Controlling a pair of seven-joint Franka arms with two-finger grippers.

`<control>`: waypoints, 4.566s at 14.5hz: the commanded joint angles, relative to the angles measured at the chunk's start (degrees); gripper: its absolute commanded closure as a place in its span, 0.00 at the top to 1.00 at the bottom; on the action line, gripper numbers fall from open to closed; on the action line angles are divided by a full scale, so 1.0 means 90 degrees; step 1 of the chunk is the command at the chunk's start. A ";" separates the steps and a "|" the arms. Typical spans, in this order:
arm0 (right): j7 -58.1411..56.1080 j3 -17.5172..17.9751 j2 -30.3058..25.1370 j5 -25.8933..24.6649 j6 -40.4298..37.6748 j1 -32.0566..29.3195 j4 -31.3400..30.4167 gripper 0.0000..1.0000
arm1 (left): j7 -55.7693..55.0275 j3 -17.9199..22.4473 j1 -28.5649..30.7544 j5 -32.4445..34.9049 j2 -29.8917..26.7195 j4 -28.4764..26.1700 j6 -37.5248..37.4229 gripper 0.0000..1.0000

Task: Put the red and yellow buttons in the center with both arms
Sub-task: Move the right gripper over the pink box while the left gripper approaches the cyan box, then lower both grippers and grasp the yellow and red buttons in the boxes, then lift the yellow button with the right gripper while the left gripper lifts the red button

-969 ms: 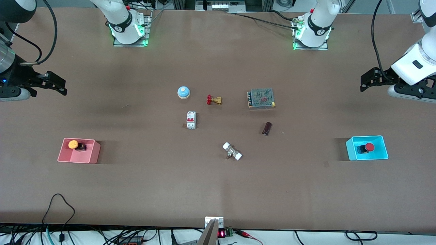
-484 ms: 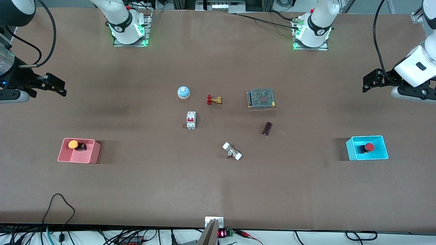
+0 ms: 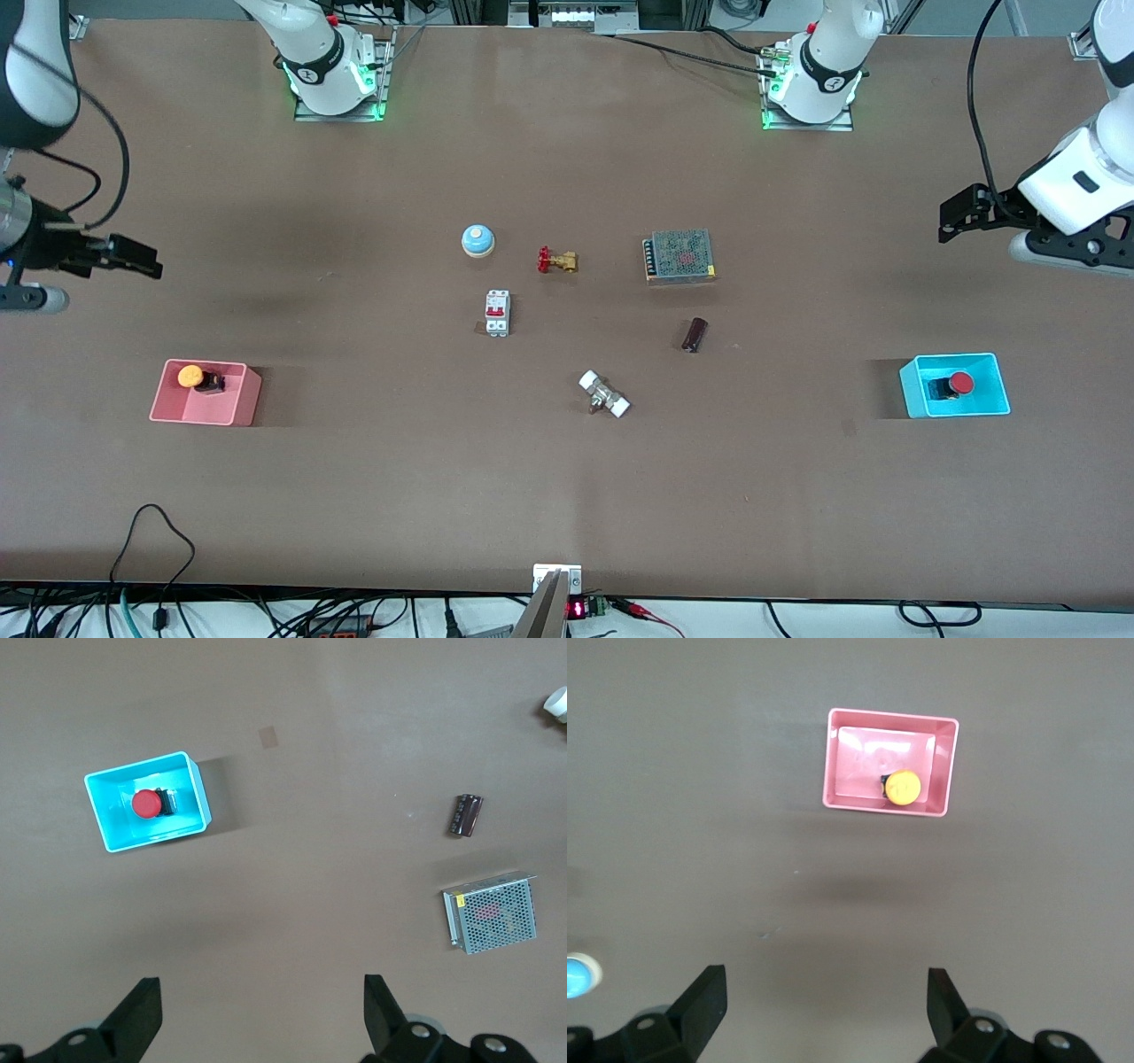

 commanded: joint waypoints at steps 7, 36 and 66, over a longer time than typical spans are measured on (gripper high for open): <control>-0.0923 0.0073 0.1183 -0.0010 0.1232 -0.0453 0.0114 1.00 | 0.0073 0.0088 0.0370 -0.0140 0.1564 0.1513 -0.0080 1.00; -0.1313 0.0082 0.2815 -0.0078 0.3401 -0.0561 -0.0130 1.00 | 0.0473 0.0147 0.1524 0.0035 0.4525 0.1202 0.3182 0.92; -0.2055 0.0082 0.2358 -0.0108 0.3207 -0.0551 -0.0082 0.32 | -0.0562 -0.0097 -0.0319 0.0485 0.3685 0.1749 0.0272 0.17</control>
